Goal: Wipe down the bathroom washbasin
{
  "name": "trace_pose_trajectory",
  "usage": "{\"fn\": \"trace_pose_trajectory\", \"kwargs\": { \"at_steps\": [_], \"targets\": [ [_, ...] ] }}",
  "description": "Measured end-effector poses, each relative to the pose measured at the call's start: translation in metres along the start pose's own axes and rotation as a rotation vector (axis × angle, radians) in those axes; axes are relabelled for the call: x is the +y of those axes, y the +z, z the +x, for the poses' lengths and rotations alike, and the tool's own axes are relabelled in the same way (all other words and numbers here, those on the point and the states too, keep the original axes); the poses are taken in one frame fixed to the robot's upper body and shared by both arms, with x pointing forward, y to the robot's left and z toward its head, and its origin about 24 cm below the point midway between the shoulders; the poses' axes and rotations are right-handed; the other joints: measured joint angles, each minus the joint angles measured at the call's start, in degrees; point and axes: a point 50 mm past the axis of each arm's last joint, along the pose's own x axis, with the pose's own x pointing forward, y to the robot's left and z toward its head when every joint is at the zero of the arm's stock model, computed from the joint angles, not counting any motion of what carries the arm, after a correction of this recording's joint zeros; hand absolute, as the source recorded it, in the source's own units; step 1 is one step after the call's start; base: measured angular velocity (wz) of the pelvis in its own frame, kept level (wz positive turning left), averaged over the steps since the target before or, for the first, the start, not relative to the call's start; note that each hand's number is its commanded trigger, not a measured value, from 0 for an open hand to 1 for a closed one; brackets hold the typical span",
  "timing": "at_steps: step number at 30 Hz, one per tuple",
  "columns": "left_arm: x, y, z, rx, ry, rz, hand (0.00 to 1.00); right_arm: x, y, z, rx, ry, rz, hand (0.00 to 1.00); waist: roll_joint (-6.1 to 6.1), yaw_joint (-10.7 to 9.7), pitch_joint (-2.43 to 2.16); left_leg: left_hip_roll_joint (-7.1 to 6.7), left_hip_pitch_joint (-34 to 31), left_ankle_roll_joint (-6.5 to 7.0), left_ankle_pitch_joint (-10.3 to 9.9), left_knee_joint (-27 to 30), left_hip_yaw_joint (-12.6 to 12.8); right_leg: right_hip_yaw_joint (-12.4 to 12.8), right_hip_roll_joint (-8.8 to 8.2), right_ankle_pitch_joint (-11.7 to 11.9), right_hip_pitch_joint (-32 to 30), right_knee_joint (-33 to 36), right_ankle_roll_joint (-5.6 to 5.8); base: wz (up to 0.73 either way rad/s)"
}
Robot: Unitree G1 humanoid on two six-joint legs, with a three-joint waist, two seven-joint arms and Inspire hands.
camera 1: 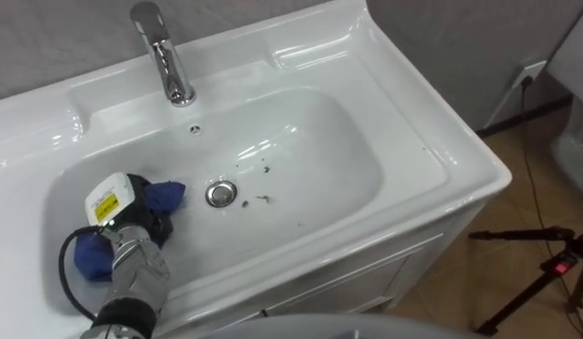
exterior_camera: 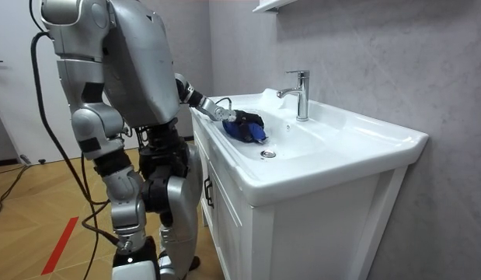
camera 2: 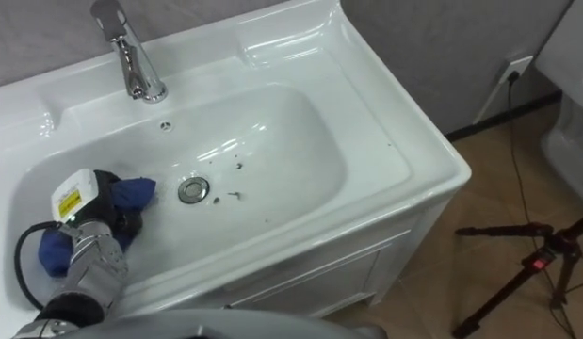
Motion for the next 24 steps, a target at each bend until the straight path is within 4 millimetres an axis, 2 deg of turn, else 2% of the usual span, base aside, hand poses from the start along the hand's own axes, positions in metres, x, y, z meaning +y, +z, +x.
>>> {"fn": "trace_pose_trajectory", "kwargs": {
  "at_steps": [8,11,13,14,17,18,19,20,21,24],
  "targets": [
    [-0.004,-0.002,-0.001,0.054,-0.029,-0.114,1.0,0.006,0.001,0.0,-0.016,0.011,0.0,0.0,-0.08,-1.32,0.15,-0.2,0.68,0.0,0.0,0.03,-0.05,-0.1,-0.34,-0.39,0.71,0.21,0.14,0.03],
    [-0.004,0.006,0.0,0.04,-0.036,-0.142,1.0,0.012,0.0,0.0,-0.015,0.028,-0.033,0.0,-0.38,-1.82,0.33,-0.22,0.61,0.0,0.0,0.24,-0.02,0.01,-0.36,-0.48,0.57,0.26,0.24,0.03],
    [-0.005,0.015,0.001,0.015,-0.055,-0.166,1.0,0.017,0.0,0.0,-0.015,0.047,-0.044,0.0,-0.79,-2.19,0.62,-0.25,0.14,0.01,0.0,0.57,-0.05,0.1,-0.42,-0.57,0.38,0.17,0.34,0.05],
    [-0.006,0.017,0.001,0.011,-0.063,-0.183,1.0,0.018,0.001,0.0,-0.017,0.051,-0.044,0.0,-0.9,-2.4,0.6,-0.25,-0.04,0.01,0.0,0.61,-0.07,0.05,-0.43,-0.56,0.22,0.19,0.34,0.04],
    [-0.006,0.033,0.001,-0.013,-0.127,-0.278,1.0,0.022,0.003,-0.001,-0.031,0.067,-0.061,0.0,-1.17,-4.06,0.72,-0.3,-0.75,0.02,0.0,0.82,-0.15,-0.36,-0.51,-0.25,-0.32,0.06,0.41,0.03],
    [-0.008,0.041,-0.001,-0.042,-0.167,-0.293,1.0,0.022,0.003,-0.001,-0.03,0.073,-0.065,0.0,-1.32,-5.38,0.81,-0.37,-1.11,0.02,0.0,0.85,-0.33,-0.65,-0.64,-0.22,-0.37,-0.11,0.47,0.13],
    [-0.01,0.051,-0.004,-0.077,-0.21,-0.303,1.0,0.023,0.003,-0.001,-0.027,0.083,-0.069,0.0,-1.51,-6.77,1.16,-0.42,-1.21,0.02,0.0,0.87,-0.33,-0.59,-0.71,-0.22,-0.38,-0.14,0.48,0.1],
    [-0.01,0.057,-0.004,-0.097,-0.227,-0.302,1.0,0.023,0.004,-0.001,-0.029,0.085,-0.074,0.0,-1.59,-7.27,1.31,-0.42,-1.27,0.03,0.0,0.89,-0.32,-0.55,-0.71,-0.21,-0.43,-0.17,0.49,0.0],
    [-0.01,0.071,-0.005,-0.142,-0.265,-0.295,1.0,0.024,0.003,-0.001,-0.022,0.091,-0.083,0.0,-1.68,-8.12,1.58,-0.42,-1.41,0.03,0.0,0.9,-0.19,-0.37,-0.69,-0.2,-0.68,-0.12,0.5,-0.07],
    [-0.004,0.105,-0.005,-0.253,-0.348,-0.314,1.0,0.023,0.001,0.0,-0.007,0.087,-0.097,0.0,-1.1,-10.61,1.84,-0.43,-3.17,0.04,0.0,0.95,0.01,-0.23,-0.67,0.02,-2.38,-0.06,0.59,-0.06]
  ]
}}
